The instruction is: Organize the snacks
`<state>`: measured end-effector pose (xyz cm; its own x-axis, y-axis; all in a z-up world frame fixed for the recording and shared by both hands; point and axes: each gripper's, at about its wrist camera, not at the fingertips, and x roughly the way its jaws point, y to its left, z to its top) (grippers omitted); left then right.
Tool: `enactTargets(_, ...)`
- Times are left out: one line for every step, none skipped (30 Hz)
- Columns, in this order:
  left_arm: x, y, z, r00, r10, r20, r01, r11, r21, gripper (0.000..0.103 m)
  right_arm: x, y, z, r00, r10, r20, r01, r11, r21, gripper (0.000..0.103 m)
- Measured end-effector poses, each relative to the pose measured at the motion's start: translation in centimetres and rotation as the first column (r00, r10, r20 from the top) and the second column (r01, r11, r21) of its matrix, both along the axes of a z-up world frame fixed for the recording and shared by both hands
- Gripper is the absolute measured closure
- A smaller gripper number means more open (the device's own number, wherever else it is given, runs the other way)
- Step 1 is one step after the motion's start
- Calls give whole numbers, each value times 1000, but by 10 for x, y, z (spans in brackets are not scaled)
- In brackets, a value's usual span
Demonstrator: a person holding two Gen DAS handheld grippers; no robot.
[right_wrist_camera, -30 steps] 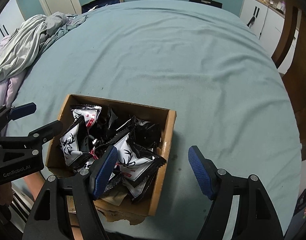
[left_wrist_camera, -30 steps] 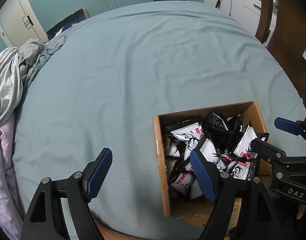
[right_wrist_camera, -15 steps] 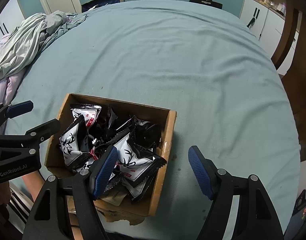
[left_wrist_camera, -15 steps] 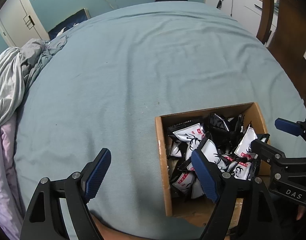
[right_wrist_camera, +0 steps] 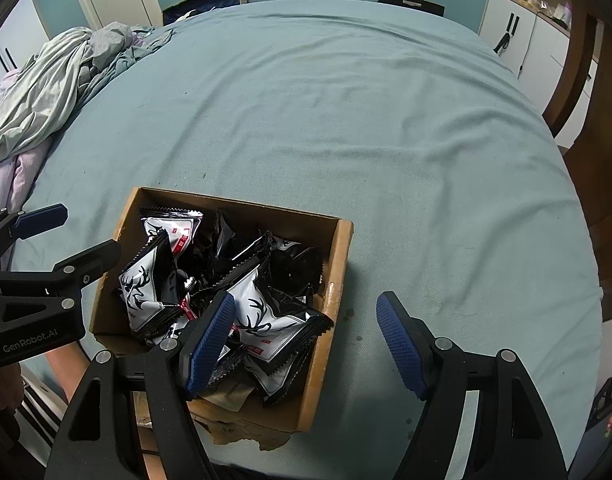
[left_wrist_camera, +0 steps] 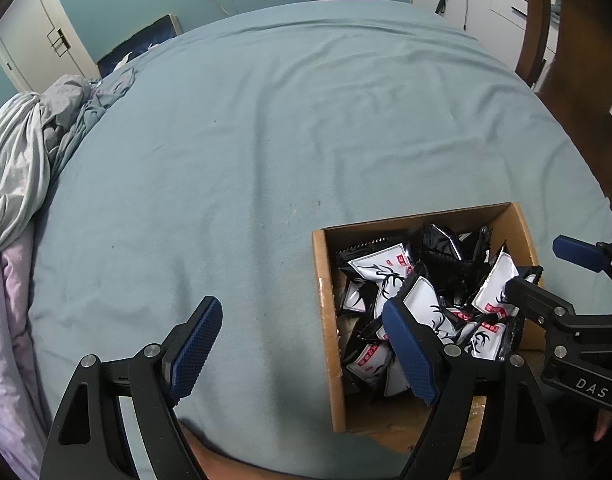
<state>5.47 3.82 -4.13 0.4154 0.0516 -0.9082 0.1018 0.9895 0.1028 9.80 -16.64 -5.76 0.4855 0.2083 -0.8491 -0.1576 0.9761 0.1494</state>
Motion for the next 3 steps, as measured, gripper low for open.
enactTargets(0,0,0,1000,0,2,0,1000,1,19,0,0,0,1000,0,-1,0,1000,1,30)
enactTargets(0,0,0,1000,0,3,0,1000,3,19,0,0,0,1000,-1,-1,1,1000,1,30)
enactTargets(0,-1,0,1000,-3,0,3,1000,0,19,0,-1,0,1000,-1,-2,1,1000,2,30)
